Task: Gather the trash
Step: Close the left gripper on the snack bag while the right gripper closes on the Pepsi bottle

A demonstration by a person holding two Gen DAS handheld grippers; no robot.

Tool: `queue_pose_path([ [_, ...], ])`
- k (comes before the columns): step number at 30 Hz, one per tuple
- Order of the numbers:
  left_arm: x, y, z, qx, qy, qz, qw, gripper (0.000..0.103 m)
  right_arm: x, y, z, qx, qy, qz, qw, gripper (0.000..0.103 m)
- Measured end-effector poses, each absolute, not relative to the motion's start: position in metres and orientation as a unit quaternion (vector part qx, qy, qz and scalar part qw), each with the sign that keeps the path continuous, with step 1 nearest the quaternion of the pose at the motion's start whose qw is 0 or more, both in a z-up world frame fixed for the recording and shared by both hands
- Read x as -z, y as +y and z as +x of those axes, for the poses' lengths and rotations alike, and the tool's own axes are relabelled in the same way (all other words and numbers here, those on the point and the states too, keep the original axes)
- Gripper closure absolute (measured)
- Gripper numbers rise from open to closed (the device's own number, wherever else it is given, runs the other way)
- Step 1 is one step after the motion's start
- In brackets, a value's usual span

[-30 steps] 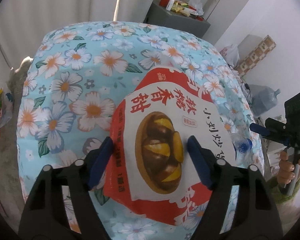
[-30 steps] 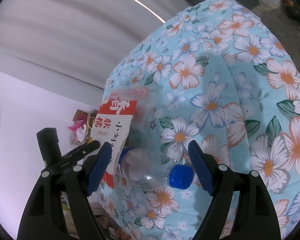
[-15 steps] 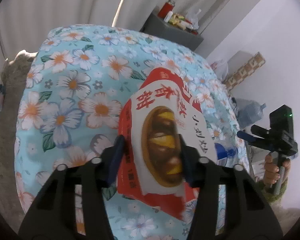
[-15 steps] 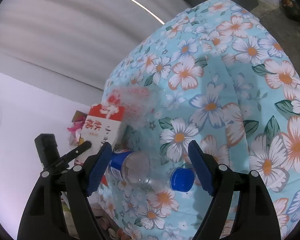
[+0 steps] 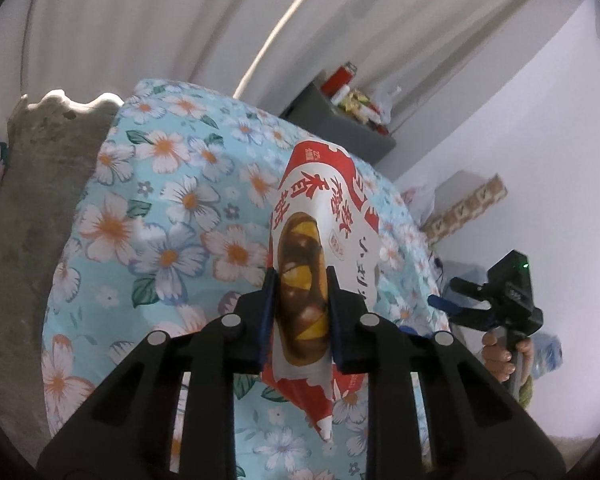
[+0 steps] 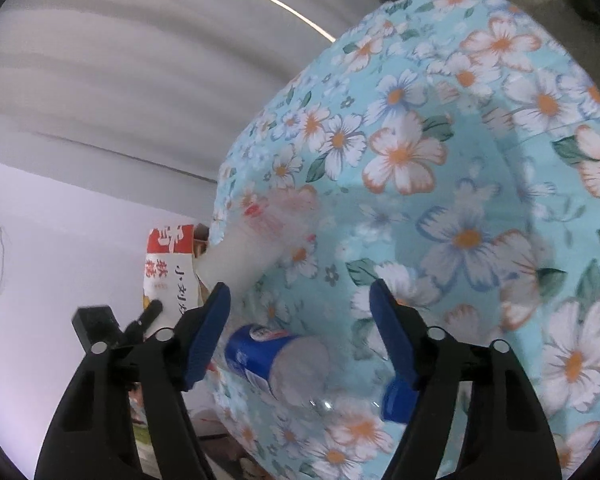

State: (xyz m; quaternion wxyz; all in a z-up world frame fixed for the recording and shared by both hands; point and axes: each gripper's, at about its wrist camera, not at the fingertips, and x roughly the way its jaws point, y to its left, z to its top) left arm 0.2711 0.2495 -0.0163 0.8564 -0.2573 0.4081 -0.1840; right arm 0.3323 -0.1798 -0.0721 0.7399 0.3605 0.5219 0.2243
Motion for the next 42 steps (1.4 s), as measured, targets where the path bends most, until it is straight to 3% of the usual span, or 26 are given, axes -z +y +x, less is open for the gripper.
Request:
queue_pose_path([
  [4, 0.013, 0.259, 0.266, 0.176, 0.390, -0.274, 0.861, 0.085, 0.083, -0.173, 0.346, -0.218, 0.535, 0.390, 0.717, 0.043],
  [17, 0.021, 0.278, 0.249, 0.159, 0.374, -0.301, 0.863, 0.087, 0.134, -0.140, 0.393, -0.181, 0.595, 0.454, 0.639, 0.051],
  [31, 0.017, 0.278, 0.230, 0.153, 0.358, -0.296, 0.872, 0.087, 0.160, -0.147, 0.396, -0.188, 0.570, 0.510, 0.617, 0.090],
  [42, -0.007, 0.265, 0.218, 0.156, 0.329, -0.267, 0.892, 0.087, 0.120, -0.178, 0.361, -0.237, 0.495, 0.536, 0.641, 0.092],
])
